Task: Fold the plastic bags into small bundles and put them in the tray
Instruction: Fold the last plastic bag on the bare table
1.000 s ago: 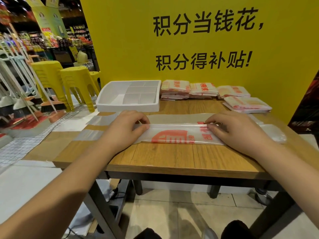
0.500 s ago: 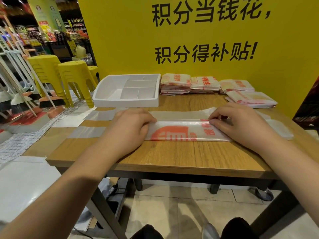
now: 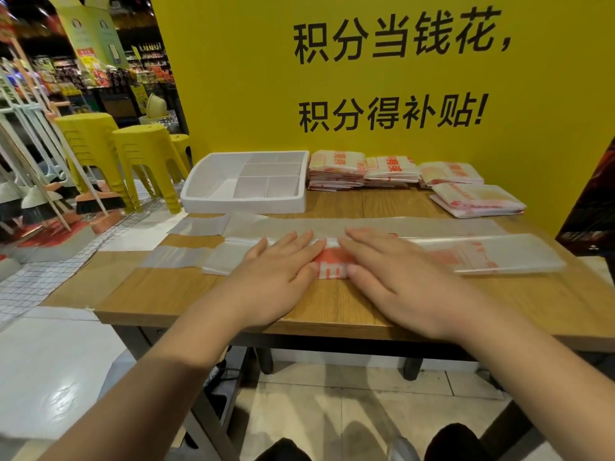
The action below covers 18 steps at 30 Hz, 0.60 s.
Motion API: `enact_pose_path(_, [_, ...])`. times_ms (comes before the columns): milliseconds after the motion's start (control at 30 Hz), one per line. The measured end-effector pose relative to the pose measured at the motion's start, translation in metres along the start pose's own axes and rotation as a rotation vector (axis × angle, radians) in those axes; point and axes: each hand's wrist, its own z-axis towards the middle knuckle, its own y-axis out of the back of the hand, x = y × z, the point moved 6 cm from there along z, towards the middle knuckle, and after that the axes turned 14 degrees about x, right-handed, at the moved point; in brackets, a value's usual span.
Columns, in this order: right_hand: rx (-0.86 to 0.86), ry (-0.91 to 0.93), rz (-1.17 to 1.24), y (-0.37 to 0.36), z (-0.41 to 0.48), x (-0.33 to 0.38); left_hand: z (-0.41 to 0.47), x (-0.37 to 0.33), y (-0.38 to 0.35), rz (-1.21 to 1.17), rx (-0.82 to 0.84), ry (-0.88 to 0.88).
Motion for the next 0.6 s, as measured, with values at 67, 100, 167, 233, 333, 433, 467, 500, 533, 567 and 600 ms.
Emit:
enact_pose_path(67, [0.112, -0.016, 0.059, -0.011, 0.008, 0.009, 0.0, -0.001, 0.0, 0.005, 0.014, 0.01])
enact_pose_path(100, [0.152, -0.039, 0.078, -0.014, 0.01, 0.009, 0.0, -0.002, 0.0, 0.008, 0.021, 0.015])
enact_pose_path(167, [0.185, -0.088, 0.066, -0.015, 0.012, 0.005, 0.0, -0.001, 0.001, 0.014, 0.045, 0.03])
enact_pose_path(233, [0.201, -0.137, 0.056, -0.014, 0.005, -0.007, -0.003, 0.008, 0.001, 0.018, 0.074, 0.068])
enact_pose_path(333, [0.215, -0.247, 0.097, -0.007, -0.02, -0.042, -0.014, 0.035, 0.004, 0.014, 0.076, 0.16])
enact_pose_path(433, [0.217, -0.397, 0.145, 0.001, -0.055, -0.084, -0.025, 0.055, 0.003, 0.025, 0.082, 0.219])
enact_pose_path(467, [0.216, -0.438, 0.15, 0.002, -0.064, -0.094, -0.028, 0.057, 0.003, 0.024, 0.085, 0.224])
enact_pose_path(500, [0.212, -0.471, 0.149, 0.002, -0.07, -0.101, -0.029, 0.057, 0.003, 0.025, 0.089, 0.225])
enact_pose_path(533, [0.204, -0.498, 0.146, 0.002, -0.073, -0.106, -0.029, 0.057, 0.003, 0.027, 0.09, 0.226])
enact_pose_path(567, [0.193, -0.521, 0.144, 0.003, -0.074, -0.109, -0.028, 0.056, 0.004, 0.03, 0.088, 0.226])
enact_pose_path(600, [0.186, -0.539, 0.143, 0.004, -0.075, -0.11, -0.027, 0.056, 0.005, 0.032, 0.088, 0.228])
